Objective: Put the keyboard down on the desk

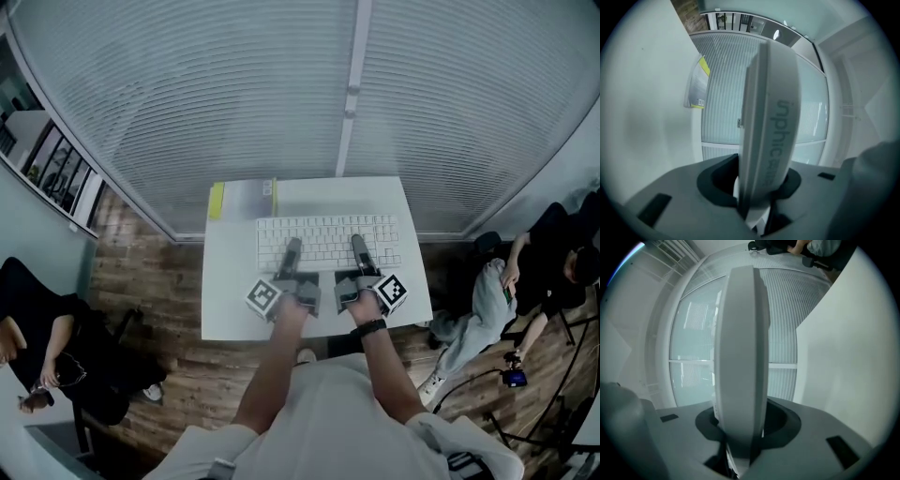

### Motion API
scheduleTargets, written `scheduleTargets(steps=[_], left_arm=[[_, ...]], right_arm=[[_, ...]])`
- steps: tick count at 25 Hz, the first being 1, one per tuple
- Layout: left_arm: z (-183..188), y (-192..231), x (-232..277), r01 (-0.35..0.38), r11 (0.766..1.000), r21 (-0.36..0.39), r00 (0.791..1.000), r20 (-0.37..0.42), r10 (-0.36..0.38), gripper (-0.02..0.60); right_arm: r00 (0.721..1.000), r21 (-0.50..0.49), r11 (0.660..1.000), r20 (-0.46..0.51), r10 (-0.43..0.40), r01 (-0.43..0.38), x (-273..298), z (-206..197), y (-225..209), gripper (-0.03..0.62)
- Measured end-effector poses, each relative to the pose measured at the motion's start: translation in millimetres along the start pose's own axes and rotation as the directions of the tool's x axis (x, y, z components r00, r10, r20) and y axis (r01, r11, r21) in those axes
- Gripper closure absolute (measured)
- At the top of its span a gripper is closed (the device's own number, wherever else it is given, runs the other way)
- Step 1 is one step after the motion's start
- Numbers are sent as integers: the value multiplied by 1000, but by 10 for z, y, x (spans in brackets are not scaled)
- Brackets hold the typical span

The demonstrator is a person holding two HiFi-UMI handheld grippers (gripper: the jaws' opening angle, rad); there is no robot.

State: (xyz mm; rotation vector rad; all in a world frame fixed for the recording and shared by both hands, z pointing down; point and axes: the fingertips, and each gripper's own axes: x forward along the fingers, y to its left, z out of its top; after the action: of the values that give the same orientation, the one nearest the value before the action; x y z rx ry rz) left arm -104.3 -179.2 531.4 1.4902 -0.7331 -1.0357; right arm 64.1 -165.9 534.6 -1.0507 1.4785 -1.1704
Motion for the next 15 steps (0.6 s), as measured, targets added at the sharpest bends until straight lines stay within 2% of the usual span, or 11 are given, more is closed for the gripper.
scheduleTargets(steps=[3,7,11,15], left_arm=[[32,162,130,-35,999,13,999,-4,35,445],[152,426,322,-46,998,50,999,-3,47,445],[133,490,525,-77,997,-26,997,17,77,445],[164,578,698,-96,995,-14,995,15,96,445]], right_arm=[[1000,25,1000,-2,-15,15,120,54,-160,465],[999,33,999,-20,-43,43,338,118,-338,465],[997,21,997,-28,-68,68,536,217,-449,465],[996,37,996,-36,-79,81,683,280,-599,465]])
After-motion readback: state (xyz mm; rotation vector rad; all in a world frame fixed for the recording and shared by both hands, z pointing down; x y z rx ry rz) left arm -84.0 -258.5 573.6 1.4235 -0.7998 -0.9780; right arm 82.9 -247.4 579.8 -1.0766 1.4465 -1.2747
